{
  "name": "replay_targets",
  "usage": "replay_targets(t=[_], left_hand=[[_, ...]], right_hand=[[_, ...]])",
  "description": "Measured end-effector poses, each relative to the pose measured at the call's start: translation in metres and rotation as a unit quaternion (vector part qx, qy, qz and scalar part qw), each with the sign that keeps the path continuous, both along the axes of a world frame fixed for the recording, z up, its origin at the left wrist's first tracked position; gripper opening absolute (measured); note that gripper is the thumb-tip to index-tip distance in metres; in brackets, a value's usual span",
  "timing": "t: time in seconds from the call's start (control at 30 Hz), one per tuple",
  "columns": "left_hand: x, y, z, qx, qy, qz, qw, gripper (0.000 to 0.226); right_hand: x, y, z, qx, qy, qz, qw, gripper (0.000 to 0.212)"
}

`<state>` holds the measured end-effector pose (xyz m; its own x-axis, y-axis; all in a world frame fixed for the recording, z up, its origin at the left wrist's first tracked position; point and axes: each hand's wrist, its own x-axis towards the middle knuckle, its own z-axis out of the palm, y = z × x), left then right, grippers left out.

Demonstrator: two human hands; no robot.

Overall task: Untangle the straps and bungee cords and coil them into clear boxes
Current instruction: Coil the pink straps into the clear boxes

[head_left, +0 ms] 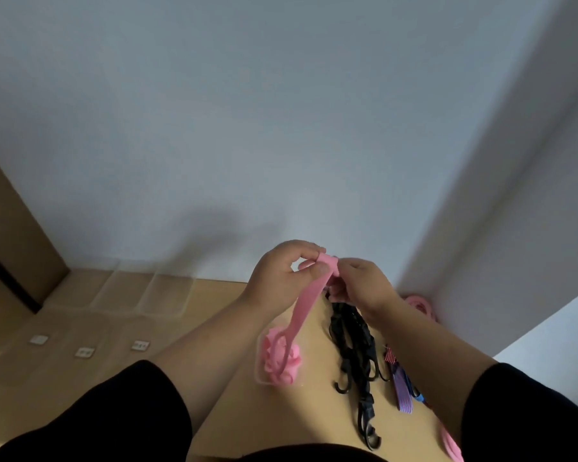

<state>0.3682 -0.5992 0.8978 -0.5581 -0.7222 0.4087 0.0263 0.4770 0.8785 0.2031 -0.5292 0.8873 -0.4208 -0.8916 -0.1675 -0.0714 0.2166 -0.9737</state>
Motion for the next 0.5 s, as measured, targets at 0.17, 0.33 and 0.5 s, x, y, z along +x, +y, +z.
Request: replay_targets(t=[0.17, 0.33, 0.5], left_hand=[[0.011, -0.011, -0.006, 0.082, 0.012, 0.011, 0.996, 0.018], [0.021, -0.024, -0.014, 0.117, 0.049, 0.064, 0.99, 0.026], [0.032, -0.039, -0.009, 0.157, 0.027, 0.037, 0.987, 0.026]], right_hand=[[0.024, 0.0, -0.013, 0.058, 0.066, 0.073, 0.993, 0.063], [0.051, 0.002, -0.02, -0.05, -0.043, 0.138, 0.988, 0.06], [0.068, -0.005, -0.032, -0.052, 0.04, 0.132, 0.989, 0.012]])
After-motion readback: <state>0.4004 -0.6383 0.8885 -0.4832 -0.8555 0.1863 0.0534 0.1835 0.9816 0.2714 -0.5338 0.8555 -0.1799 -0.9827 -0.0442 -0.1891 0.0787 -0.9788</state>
